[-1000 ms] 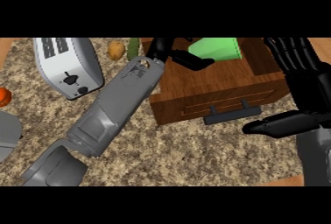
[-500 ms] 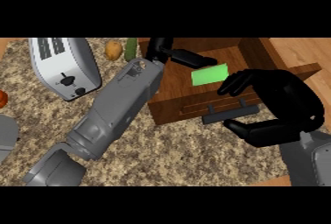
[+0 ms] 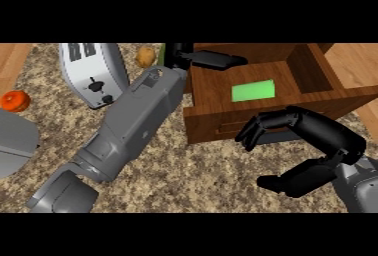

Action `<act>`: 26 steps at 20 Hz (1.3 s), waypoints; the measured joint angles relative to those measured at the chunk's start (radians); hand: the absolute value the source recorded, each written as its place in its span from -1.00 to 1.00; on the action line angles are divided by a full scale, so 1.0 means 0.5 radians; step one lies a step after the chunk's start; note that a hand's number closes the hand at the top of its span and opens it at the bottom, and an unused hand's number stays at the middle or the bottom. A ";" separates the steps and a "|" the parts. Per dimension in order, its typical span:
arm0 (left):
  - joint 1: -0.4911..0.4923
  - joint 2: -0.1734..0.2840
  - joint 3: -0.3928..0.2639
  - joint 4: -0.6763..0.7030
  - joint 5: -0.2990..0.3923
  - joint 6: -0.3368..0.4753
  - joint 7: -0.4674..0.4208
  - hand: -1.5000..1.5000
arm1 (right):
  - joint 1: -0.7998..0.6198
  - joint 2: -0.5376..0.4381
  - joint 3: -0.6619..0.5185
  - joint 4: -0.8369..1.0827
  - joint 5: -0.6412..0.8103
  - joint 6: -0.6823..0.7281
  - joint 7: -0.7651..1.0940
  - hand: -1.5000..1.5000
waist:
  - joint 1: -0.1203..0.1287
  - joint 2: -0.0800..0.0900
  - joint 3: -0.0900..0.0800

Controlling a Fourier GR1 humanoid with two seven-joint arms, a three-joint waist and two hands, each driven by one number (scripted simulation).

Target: Pick up the cup, place it into the drawer and close the drawer

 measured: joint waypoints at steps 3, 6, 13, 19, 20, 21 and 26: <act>0.011 0.000 0.007 0.009 0.033 0.004 -0.032 -1.00 | 0.051 -0.033 0.090 -0.021 0.321 -0.064 -0.051 -1.00 | 0.062 -0.010 0.001; 0.047 0.000 0.033 0.002 0.060 -0.039 -0.083 -1.00 | 0.119 -0.038 0.159 0.084 0.600 -0.163 -0.154 -1.00 | 0.133 -0.018 0.001; 0.193 0.016 0.069 -0.084 0.084 -0.127 -0.160 -1.00 | 0.073 0.034 0.346 0.701 1.100 -0.396 -0.462 -1.00 | 0.266 -0.028 0.002; 0.375 0.093 0.075 -0.247 0.095 -0.220 -0.160 -1.00 | -0.199 0.139 0.343 1.431 1.326 -0.601 -0.695 1.00 | 0.373 -0.028 0.004; 0.402 0.105 0.077 -0.272 0.099 -0.234 -0.156 -1.00 | -0.256 0.145 0.325 1.538 1.352 -0.642 -0.751 1.00 | 0.386 -0.031 0.000; 0.437 0.112 0.069 -0.303 0.098 -0.247 -0.146 -1.00 | -0.315 0.148 0.299 1.640 1.363 -0.669 -0.801 1.00 | 0.402 -0.033 -0.001; 0.577 0.218 0.064 -0.439 0.113 -0.350 -0.101 -1.00 | -0.571 0.151 0.118 2.066 1.338 -0.807 -1.032 1.00 | 0.467 -0.019 0.006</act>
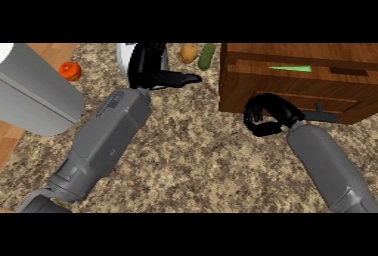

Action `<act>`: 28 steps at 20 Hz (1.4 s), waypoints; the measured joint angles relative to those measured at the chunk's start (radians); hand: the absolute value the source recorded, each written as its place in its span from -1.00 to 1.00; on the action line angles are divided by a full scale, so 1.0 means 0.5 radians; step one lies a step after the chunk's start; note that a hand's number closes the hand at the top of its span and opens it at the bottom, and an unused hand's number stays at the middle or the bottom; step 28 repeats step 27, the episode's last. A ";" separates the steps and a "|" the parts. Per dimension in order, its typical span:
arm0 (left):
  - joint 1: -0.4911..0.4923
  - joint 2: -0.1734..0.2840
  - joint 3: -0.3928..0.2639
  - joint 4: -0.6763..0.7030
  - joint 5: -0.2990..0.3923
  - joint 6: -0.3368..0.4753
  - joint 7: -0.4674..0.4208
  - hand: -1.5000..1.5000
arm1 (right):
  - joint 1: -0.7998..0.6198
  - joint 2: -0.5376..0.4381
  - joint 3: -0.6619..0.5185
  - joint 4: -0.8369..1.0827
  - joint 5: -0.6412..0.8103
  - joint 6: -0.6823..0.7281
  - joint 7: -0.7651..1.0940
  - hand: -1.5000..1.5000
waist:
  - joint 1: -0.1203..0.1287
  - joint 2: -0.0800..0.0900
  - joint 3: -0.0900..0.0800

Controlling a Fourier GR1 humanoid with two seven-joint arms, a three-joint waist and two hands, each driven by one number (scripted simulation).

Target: Pick up the cup, place it into the drawer and close the drawer

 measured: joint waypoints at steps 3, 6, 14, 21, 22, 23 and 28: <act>0.077 0.049 0.000 -0.060 0.007 -0.050 0.006 -1.00 | -0.166 -0.054 -0.130 0.190 -0.046 -0.038 -0.095 1.00 | 0.032 0.014 0.003; 0.121 0.083 -0.008 -0.114 0.011 -0.088 0.033 -1.00 | -0.246 -0.066 -0.210 0.327 -0.093 -0.042 -0.164 1.00 | 0.059 0.026 0.011; 0.195 0.154 -0.024 -0.203 0.014 -0.171 0.080 -1.00 | -0.266 -0.088 -0.311 0.394 -0.232 0.129 -0.200 1.00 | 0.093 0.021 0.014; 0.254 0.167 -0.047 -0.256 0.016 -0.234 0.090 -1.00 | -0.235 -0.150 -0.351 0.345 -0.339 0.335 -0.212 1.00 | 0.133 0.034 0.027; 0.256 0.171 -0.046 -0.262 0.017 -0.239 0.092 -1.00 | -0.232 -0.158 -0.356 0.338 -0.354 0.363 -0.211 1.00 | 0.138 0.037 0.029; 0.260 0.177 -0.045 -0.268 0.021 -0.248 0.096 -1.00 | -0.226 -0.167 -0.361 0.329 -0.367 0.388 -0.210 1.00 | 0.144 0.038 0.030; 0.292 0.181 -0.051 -0.293 0.025 -0.276 0.096 -1.00 | -0.204 -0.196 -0.375 0.296 -0.412 0.472 -0.196 1.00 | 0.166 0.044 0.034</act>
